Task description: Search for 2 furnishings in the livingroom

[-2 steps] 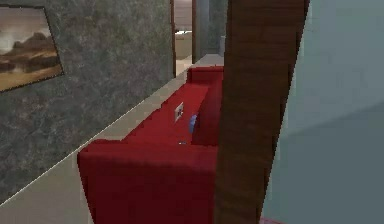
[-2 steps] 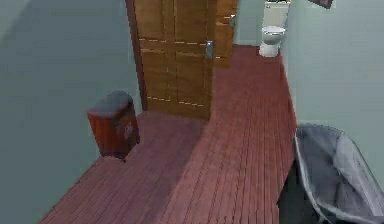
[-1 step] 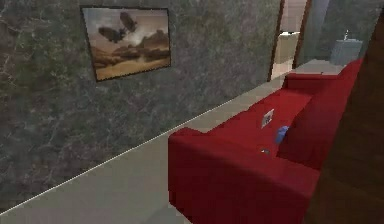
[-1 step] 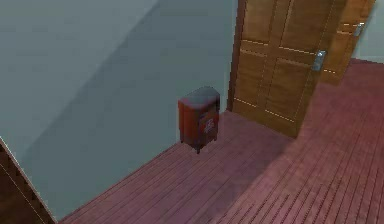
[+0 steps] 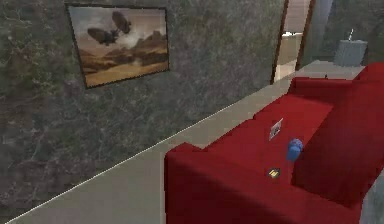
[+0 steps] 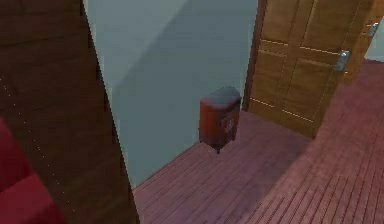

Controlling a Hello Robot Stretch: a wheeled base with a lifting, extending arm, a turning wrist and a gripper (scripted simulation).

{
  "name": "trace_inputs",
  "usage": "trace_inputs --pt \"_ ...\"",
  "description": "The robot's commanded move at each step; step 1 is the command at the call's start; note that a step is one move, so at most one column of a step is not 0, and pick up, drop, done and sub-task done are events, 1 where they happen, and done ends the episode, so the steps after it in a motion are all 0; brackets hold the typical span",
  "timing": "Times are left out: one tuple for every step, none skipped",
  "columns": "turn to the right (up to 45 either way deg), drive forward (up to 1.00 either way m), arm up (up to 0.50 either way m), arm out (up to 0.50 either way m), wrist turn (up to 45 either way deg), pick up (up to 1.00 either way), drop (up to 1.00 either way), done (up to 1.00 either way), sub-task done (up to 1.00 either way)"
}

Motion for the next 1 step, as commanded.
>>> trace_inputs --pt "-39.0 0.00 0.00 0.00 0.0 0.00 0.00 0.00 0.00"
